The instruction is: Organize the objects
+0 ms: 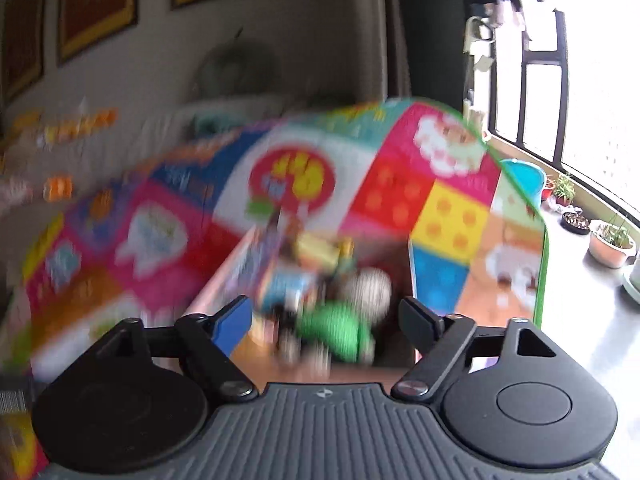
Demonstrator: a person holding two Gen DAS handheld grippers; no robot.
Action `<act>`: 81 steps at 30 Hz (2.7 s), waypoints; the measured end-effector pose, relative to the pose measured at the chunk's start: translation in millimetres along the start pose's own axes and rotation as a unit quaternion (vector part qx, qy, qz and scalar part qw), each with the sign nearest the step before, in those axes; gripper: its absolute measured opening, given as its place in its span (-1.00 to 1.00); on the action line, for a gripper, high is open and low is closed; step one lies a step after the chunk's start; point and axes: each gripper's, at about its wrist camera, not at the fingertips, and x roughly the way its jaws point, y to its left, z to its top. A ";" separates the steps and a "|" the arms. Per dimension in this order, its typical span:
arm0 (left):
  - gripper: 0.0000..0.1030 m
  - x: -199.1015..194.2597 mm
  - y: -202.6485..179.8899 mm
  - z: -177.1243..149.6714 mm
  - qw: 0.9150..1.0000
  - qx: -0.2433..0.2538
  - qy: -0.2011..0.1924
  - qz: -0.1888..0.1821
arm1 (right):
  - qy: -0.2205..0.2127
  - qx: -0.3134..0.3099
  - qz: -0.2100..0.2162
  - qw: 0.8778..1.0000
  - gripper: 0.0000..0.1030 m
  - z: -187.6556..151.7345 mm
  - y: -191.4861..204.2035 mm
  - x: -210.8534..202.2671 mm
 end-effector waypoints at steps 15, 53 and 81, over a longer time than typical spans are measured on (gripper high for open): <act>-0.37 77.3 -74.8 51.1 0.981 0.187 0.000 0.055 | 0.025 -0.022 0.017 0.999 0.74 -99.0 33.3 -7.9; -0.44 -37.4 -43.2 19.3 0.999 0.040 -0.033 -0.006 | 0.045 0.051 0.090 0.994 0.95 -82.5 28.1 -7.1; -0.44 -33.5 -89.2 -42.5 0.981 0.171 0.032 -0.086 | 0.084 0.033 0.008 0.996 -0.34 -79.3 -2.4 -12.2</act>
